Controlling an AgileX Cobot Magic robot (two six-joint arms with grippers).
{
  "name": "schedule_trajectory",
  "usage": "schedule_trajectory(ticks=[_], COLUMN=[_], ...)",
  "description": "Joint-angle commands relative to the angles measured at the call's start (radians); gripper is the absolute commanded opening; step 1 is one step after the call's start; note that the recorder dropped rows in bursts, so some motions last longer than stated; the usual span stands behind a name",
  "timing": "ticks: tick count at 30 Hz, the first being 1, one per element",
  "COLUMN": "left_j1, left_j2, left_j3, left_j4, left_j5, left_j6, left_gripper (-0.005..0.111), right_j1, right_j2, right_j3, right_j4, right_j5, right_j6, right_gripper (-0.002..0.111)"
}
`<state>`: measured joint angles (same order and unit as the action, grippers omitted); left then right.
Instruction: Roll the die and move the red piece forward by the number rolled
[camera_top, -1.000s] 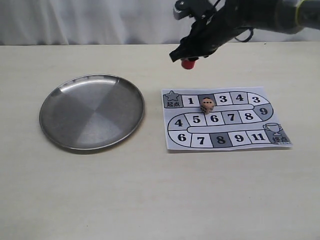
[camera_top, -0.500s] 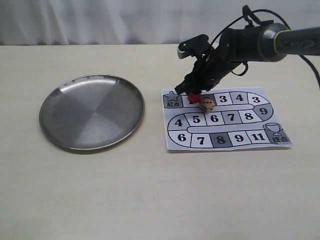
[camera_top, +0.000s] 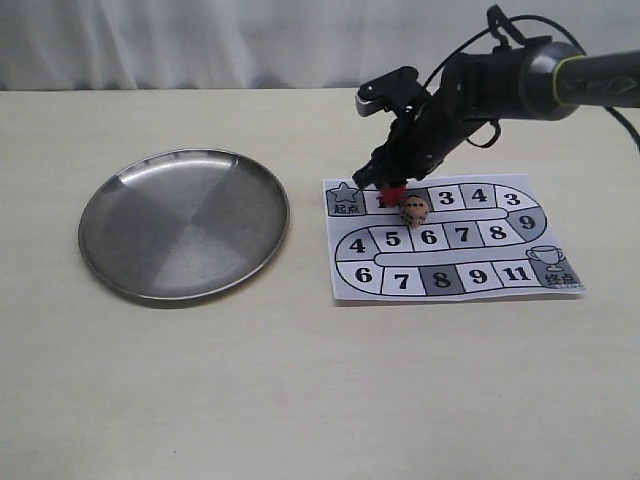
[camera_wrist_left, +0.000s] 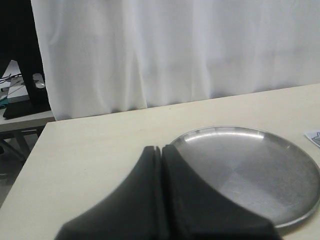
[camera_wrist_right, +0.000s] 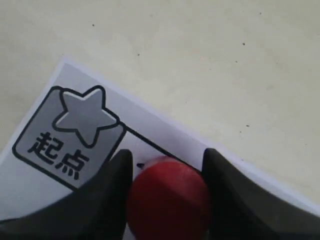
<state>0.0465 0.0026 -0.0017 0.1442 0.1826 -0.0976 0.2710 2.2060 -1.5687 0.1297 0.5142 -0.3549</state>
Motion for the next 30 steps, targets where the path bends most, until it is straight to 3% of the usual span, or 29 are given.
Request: schedule_trajectory(ticks=[1,19,30], left_j1=[-0.002,-0.002,-0.002], left_j2=[-0.003,-0.003,-0.003], left_j3=[0.002,0.002,0.002], left_j4=[0.0,0.0,0.0], left_j5=[-0.01,-0.01,-0.01], left_j6=[0.001,0.001,0.001], left_gripper=[0.0,0.0,0.0], right_j1=[-0.025,-0.057,-0.078], right_j2=[-0.107,0.008,-0.084], right_j3=[0.0,0.097,0.078], right_j4=[-0.015,-0.041,-0.041], right_j5=[0.008,-0.036,-0.009], right_j6=[0.004,0.004,0.018], right_gripper=[0.005,0.005,0.005])
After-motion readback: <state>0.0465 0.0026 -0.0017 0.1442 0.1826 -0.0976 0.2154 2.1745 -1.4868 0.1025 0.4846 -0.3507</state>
